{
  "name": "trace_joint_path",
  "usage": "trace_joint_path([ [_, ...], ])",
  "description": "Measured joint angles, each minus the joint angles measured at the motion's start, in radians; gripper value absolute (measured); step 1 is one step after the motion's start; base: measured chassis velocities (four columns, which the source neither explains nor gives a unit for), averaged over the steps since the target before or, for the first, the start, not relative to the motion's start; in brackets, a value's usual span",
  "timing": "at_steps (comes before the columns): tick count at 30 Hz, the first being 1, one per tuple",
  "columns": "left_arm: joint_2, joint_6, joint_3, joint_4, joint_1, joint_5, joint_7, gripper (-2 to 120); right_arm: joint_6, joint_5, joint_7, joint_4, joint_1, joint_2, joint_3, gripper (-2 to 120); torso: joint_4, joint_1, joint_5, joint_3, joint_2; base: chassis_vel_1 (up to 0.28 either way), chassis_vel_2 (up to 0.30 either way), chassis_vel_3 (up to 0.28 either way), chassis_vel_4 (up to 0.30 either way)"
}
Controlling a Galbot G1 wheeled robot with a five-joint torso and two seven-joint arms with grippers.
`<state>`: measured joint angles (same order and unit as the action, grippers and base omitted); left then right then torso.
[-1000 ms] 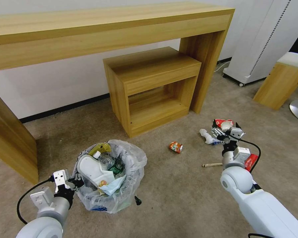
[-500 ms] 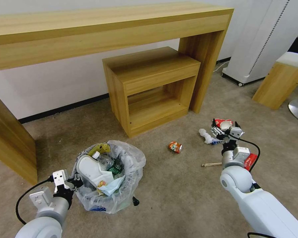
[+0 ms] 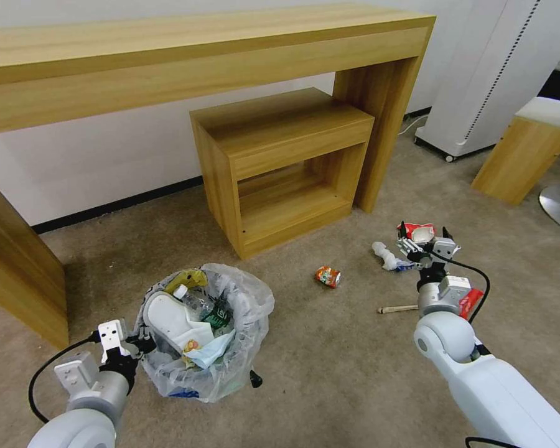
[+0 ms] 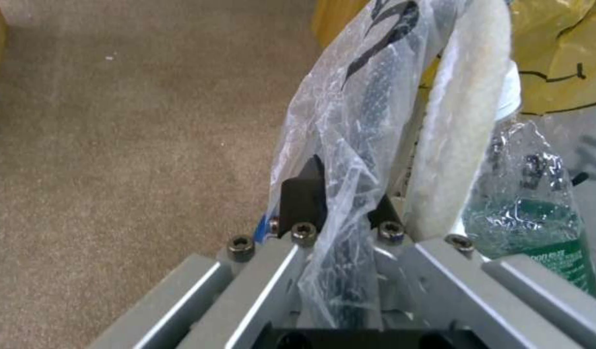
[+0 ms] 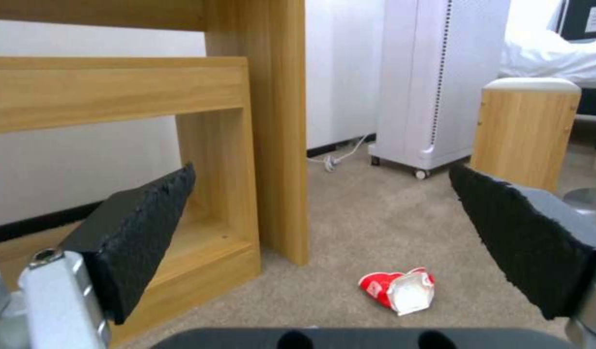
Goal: Pick up the trash bin and place the garbage on the floor into it.
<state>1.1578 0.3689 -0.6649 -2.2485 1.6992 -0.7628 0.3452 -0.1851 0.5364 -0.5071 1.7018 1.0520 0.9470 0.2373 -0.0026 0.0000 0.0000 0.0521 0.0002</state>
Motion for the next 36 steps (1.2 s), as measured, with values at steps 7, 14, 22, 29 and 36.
trace_joint_path([
  [7,0.002,-0.002,-0.002,-0.003,0.004,-0.002,0.004,1,-0.003,-0.005,0.002,0.000,0.001,0.004,0.001,100,-0.0003,0.000,0.0000,0.000,0.000,0.000,0.000,0.000,0.000],
  [14,-0.007,-0.002,-0.021,-0.001,-0.002,-0.016,0.011,1,0.002,-0.008,0.009,-0.001,0.007,0.005,0.001,97,-0.0001,0.000,0.0000,0.000,0.000,0.000,0.000,0.000,0.000],
  [22,-0.003,-0.002,-0.017,0.003,-0.003,-0.017,0.012,1,0.007,-0.005,0.012,0.002,0.013,0.000,0.004,92,-0.0001,0.000,0.0000,0.000,0.000,0.000,0.000,0.000,0.000],
  [29,-0.003,-0.002,-0.015,0.007,-0.005,-0.016,0.011,1,0.006,-0.006,0.014,0.001,0.019,0.002,0.006,91,-0.0001,0.000,0.0002,0.000,0.000,-0.125,0.111,0.111,-0.127],
  [36,-0.004,-0.003,-0.015,0.010,-0.009,-0.017,0.010,1,0.005,-0.008,0.016,-0.007,0.015,0.005,0.000,91,0.0000,0.000,0.0001,0.000,0.000,-0.216,0.215,0.228,-0.234],
])
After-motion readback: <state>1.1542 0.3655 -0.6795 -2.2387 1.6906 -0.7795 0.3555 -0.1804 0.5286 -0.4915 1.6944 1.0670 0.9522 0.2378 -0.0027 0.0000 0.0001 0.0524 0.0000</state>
